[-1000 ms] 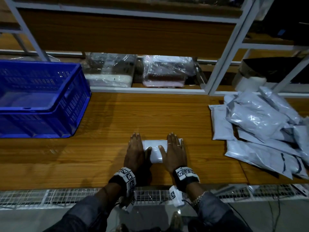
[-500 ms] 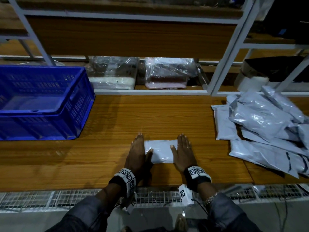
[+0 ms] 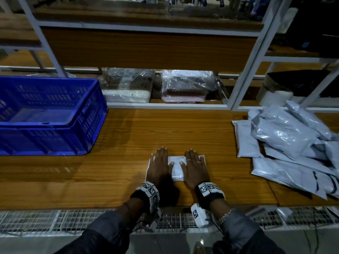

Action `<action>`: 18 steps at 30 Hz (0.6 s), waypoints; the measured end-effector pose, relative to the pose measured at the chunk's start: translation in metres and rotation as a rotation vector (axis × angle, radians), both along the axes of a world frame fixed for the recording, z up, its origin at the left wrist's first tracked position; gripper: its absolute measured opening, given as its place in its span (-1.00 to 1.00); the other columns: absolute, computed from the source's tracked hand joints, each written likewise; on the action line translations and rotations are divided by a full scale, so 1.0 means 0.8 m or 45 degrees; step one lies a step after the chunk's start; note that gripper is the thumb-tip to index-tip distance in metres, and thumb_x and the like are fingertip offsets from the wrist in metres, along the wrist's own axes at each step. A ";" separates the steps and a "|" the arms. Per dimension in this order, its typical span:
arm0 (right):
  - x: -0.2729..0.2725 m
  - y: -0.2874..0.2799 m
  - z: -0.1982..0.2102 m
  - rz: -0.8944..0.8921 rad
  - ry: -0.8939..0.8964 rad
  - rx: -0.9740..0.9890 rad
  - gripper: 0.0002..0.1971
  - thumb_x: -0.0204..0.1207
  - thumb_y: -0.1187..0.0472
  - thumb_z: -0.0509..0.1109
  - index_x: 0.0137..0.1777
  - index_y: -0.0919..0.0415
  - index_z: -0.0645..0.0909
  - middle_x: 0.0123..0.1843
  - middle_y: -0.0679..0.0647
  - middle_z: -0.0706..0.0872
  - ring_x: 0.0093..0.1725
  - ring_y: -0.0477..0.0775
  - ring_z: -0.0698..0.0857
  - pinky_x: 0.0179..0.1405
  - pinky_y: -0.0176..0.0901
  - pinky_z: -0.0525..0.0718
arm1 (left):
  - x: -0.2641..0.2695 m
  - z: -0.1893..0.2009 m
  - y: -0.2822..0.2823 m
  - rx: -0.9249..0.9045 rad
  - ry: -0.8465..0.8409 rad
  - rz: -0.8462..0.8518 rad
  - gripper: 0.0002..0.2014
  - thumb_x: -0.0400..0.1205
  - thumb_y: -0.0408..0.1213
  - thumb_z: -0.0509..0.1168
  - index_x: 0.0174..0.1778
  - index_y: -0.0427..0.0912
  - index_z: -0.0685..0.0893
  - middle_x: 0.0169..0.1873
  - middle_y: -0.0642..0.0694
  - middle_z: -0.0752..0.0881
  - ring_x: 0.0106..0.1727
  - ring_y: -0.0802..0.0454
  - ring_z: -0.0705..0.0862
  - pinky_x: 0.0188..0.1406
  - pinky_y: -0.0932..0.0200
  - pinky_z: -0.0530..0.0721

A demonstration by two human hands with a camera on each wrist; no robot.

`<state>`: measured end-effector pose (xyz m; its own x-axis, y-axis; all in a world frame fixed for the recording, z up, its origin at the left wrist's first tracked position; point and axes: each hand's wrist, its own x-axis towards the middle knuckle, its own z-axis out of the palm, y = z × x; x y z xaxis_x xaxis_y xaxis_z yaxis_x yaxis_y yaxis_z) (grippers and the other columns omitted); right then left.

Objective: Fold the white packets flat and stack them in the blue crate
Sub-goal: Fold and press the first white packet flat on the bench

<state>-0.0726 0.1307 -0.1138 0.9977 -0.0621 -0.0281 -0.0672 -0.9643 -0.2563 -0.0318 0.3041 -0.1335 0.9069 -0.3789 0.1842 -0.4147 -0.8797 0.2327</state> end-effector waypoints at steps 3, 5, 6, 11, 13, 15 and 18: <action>0.004 0.006 -0.001 0.035 0.044 0.010 -0.37 0.81 -0.13 -0.19 0.80 0.15 0.01 0.82 0.10 0.01 0.79 0.04 -0.07 0.76 0.05 -0.20 | -0.001 -0.003 0.001 0.023 -0.049 -0.056 -0.42 0.72 -0.05 0.04 0.53 -0.36 0.57 0.51 -0.31 0.59 0.49 -0.21 0.62 0.52 -0.28 0.42; 0.004 0.006 -0.003 0.026 0.041 -0.015 -0.34 0.78 -0.15 -0.25 0.80 0.16 0.03 0.82 0.09 0.04 0.79 0.04 -0.03 0.76 0.04 -0.21 | -0.004 -0.008 0.006 0.032 -0.069 -0.058 -0.44 0.75 -0.08 0.05 0.58 -0.35 0.52 0.55 -0.31 0.54 0.54 -0.21 0.57 0.50 -0.28 0.51; 0.004 0.007 -0.004 0.025 0.023 -0.037 -0.29 0.74 -0.18 -0.33 0.79 0.17 0.04 0.81 0.08 0.07 0.79 0.03 0.00 0.75 0.03 -0.23 | -0.004 -0.009 0.005 0.044 -0.075 -0.053 -0.43 0.75 -0.07 0.03 0.59 -0.35 0.50 0.57 -0.32 0.51 0.56 -0.22 0.55 0.47 -0.30 0.55; 0.002 0.012 -0.009 0.005 -0.029 -0.057 -0.18 0.64 -0.20 -0.40 0.77 0.24 0.13 0.79 0.14 0.18 0.77 0.07 0.13 0.68 -0.02 -0.31 | -0.005 -0.006 0.001 0.089 -0.021 -0.046 -0.39 0.74 -0.06 -0.01 0.60 -0.38 0.48 0.58 -0.35 0.49 0.55 -0.26 0.55 0.45 -0.34 0.56; 0.004 0.011 -0.007 0.008 -0.010 -0.058 -0.14 0.60 -0.22 -0.47 0.78 0.23 0.06 0.80 0.12 0.11 0.79 0.04 0.05 0.71 -0.01 -0.30 | -0.006 0.000 0.002 0.096 0.006 -0.047 -0.42 0.74 -0.06 0.02 0.56 -0.37 0.53 0.54 -0.34 0.54 0.51 -0.26 0.59 0.41 -0.34 0.60; 0.007 0.011 -0.002 0.016 0.047 -0.052 -0.20 0.67 -0.23 -0.42 0.79 0.22 -0.02 0.82 0.10 0.01 0.79 0.02 -0.04 0.75 0.05 -0.28 | -0.005 0.001 0.002 0.084 -0.025 -0.051 -0.44 0.74 -0.07 0.05 0.51 -0.37 0.59 0.50 -0.34 0.59 0.47 -0.25 0.63 0.39 -0.33 0.60; 0.023 0.021 0.002 -0.004 0.095 -0.035 -0.36 0.82 -0.10 -0.18 0.80 0.23 -0.07 0.83 0.11 -0.08 0.79 0.02 -0.12 0.76 0.10 -0.26 | 0.003 -0.004 -0.005 0.039 -0.143 0.005 -0.47 0.78 -0.09 0.02 0.51 -0.36 0.60 0.52 -0.33 0.57 0.51 -0.24 0.60 0.47 -0.36 0.50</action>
